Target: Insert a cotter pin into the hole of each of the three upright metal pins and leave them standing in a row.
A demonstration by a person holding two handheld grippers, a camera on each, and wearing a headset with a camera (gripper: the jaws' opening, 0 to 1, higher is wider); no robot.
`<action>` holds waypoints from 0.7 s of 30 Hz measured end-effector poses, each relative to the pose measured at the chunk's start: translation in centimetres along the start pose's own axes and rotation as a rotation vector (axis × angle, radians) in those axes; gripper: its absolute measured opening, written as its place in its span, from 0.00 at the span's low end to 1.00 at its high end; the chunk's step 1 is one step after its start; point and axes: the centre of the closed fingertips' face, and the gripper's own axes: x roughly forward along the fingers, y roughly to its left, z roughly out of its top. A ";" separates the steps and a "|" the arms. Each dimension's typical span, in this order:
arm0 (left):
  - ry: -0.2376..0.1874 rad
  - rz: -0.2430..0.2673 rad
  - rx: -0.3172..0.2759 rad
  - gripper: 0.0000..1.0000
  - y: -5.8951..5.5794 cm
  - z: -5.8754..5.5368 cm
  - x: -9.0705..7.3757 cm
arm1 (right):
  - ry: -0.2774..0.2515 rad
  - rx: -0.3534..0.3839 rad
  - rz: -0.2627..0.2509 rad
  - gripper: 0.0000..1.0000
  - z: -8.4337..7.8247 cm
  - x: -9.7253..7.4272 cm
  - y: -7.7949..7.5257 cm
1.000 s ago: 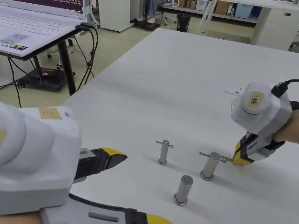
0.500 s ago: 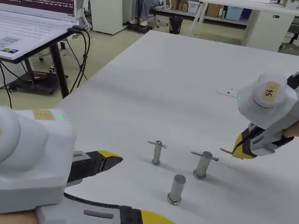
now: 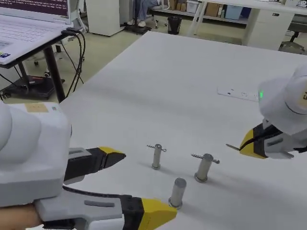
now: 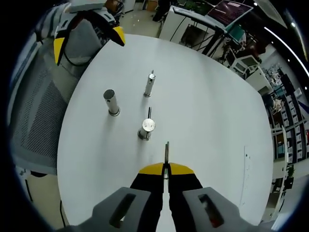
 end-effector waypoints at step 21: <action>-0.047 -0.067 -0.076 0.66 -1.0 2.2 2.4 | -0.138 -0.085 -0.086 0.00 4.3 -1.6 3.5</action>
